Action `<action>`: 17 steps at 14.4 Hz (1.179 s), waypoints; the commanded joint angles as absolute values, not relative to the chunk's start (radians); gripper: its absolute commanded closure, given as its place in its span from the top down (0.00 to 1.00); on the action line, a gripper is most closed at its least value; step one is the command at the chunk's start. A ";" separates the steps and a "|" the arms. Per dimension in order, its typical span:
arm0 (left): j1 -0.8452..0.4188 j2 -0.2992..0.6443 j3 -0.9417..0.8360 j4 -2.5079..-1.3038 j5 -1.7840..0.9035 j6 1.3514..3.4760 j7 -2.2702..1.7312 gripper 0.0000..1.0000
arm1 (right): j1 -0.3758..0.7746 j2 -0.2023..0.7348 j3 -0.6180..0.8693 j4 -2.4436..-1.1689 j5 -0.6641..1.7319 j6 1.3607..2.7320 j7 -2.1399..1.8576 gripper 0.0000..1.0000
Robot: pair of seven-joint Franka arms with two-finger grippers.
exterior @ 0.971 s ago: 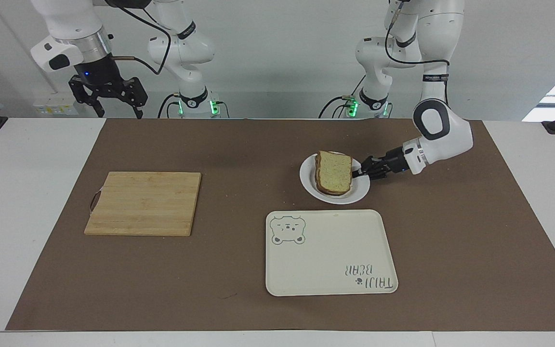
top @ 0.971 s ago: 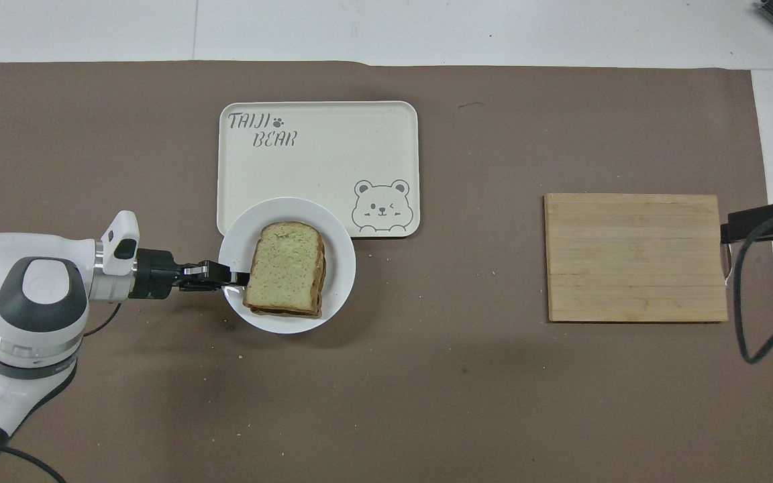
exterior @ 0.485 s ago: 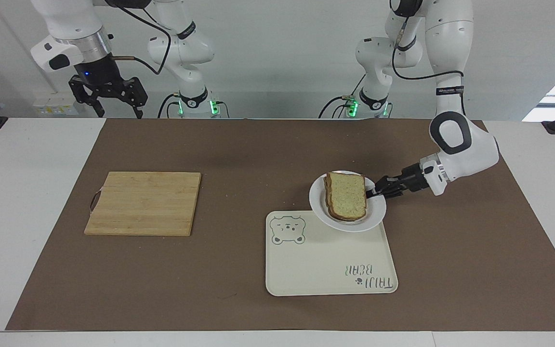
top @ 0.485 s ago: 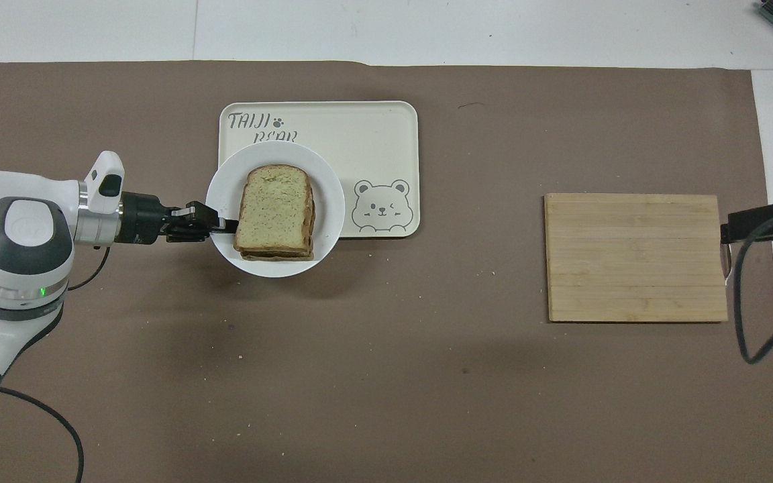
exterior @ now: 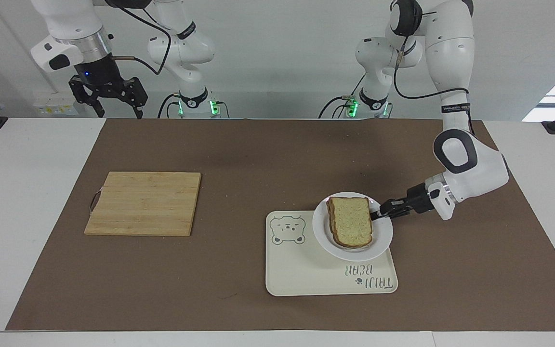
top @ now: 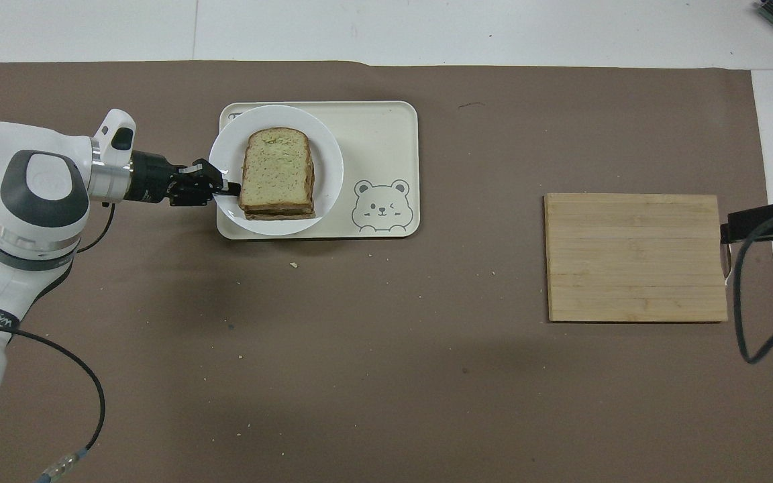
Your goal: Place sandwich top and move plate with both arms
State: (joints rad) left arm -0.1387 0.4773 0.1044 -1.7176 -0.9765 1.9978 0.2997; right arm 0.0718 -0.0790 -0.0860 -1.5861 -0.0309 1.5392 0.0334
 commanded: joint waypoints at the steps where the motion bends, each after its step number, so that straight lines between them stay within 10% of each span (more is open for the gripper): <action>1: -0.146 0.549 0.092 -1.640 -0.966 2.061 0.272 0.00 | 0.060 -0.078 -0.080 -1.585 -0.031 1.545 0.009 1.00; 9: -0.229 0.598 0.091 -1.618 -0.962 2.154 0.258 0.04 | 0.060 -0.078 -0.080 -1.585 -0.031 1.545 0.009 1.00; 11: -0.222 0.597 0.092 -1.617 -0.962 2.154 0.258 1.00 | 0.060 -0.078 -0.080 -1.585 -0.031 1.545 0.009 1.00; 17: -0.212 0.528 0.109 -1.609 -0.931 2.152 0.253 1.00 | 0.060 -0.078 -0.080 -1.585 -0.031 1.543 0.009 1.00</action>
